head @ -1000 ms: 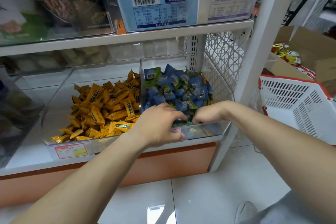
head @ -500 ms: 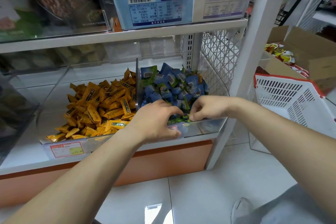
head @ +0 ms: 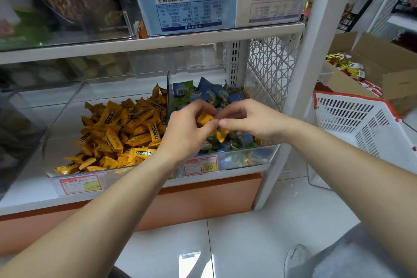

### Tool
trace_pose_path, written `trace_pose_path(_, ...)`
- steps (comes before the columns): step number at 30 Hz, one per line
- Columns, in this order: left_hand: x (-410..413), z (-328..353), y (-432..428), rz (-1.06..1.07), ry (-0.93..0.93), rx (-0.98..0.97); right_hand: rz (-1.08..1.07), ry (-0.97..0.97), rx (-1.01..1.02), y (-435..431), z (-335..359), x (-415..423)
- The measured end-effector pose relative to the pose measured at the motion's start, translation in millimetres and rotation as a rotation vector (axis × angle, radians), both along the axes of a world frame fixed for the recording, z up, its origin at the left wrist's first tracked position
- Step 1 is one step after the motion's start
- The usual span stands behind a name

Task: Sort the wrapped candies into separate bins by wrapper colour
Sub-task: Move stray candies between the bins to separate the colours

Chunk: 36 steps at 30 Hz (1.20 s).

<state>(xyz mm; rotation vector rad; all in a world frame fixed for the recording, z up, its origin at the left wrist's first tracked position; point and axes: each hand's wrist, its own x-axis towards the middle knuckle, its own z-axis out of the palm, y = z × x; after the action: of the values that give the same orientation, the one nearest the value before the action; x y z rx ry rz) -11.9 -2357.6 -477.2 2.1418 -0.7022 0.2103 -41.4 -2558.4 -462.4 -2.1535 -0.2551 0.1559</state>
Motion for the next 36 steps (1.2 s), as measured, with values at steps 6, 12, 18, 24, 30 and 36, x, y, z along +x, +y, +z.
trace_pose_path(6, 1, 0, 10, 0.0, -0.122, 0.158, 0.192, 0.344, -0.681, -10, -18, 3)
trace_pose_path(12, 1, -2, 16, -0.065, -0.226, 0.26, 0.232, 0.492, -0.831, -2, -26, 9)
trace_pose_path(18, 2, -2, 20, -0.086, -0.221, 0.265, 0.202, 0.419, -0.931, 3, -27, 8)
trace_pose_path(24, 1, -2, 21, -0.102, -0.204, 0.268, 0.151, 0.393, -0.858, -2, -24, 5)
trace_pose_path(30, 2, -1, 20, -0.095, -0.194, 0.269, 0.14, 0.402, -0.84, 3, -25, 4)
trace_pose_path(36, 5, 3, 20, -0.043, -0.122, 0.155, 0.161, 0.289, -0.659, -7, -10, 0)
